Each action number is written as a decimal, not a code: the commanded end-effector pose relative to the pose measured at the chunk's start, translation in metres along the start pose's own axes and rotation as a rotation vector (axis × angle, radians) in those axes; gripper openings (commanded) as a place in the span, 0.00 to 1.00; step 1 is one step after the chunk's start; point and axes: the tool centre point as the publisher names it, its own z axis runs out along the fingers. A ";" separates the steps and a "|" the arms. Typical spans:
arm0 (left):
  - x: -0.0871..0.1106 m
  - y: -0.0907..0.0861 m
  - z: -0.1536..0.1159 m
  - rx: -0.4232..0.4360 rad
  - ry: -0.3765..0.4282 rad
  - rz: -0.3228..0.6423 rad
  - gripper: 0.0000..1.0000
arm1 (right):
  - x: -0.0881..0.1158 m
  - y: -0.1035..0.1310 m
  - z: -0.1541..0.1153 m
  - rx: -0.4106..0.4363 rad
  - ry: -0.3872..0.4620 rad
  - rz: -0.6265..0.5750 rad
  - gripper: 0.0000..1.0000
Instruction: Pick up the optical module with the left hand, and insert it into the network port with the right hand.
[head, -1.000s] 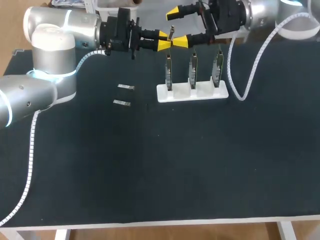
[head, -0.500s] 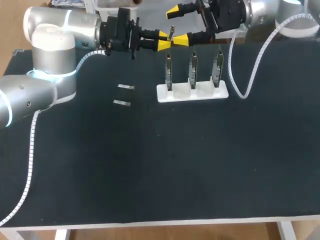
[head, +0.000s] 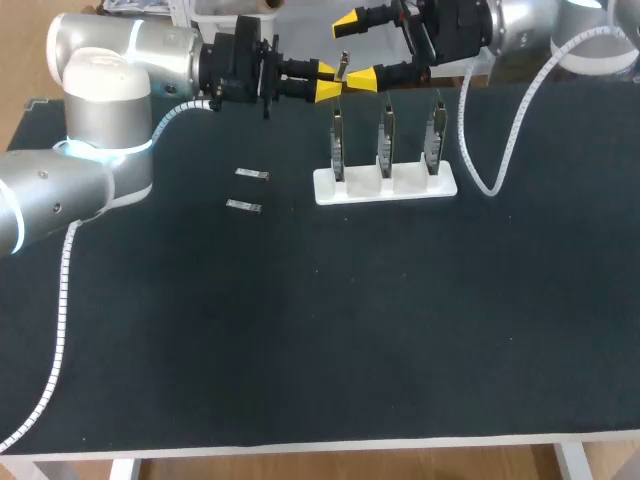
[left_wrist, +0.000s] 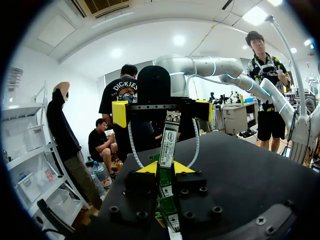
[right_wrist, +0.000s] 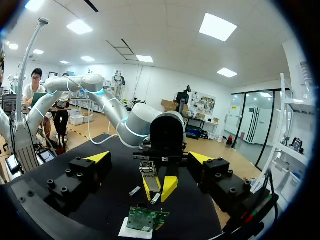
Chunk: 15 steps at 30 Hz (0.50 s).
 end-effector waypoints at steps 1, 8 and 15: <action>0.001 0.003 0.001 0.006 0.000 0.001 0.00 | 0.000 0.000 0.000 0.000 0.000 0.000 1.00; 0.001 0.003 0.001 0.006 0.000 0.001 0.00 | 0.000 0.000 0.000 0.000 0.000 0.000 1.00; 0.001 0.003 0.001 0.006 0.000 0.001 0.00 | -0.001 -0.001 0.003 0.008 -0.023 -0.002 1.00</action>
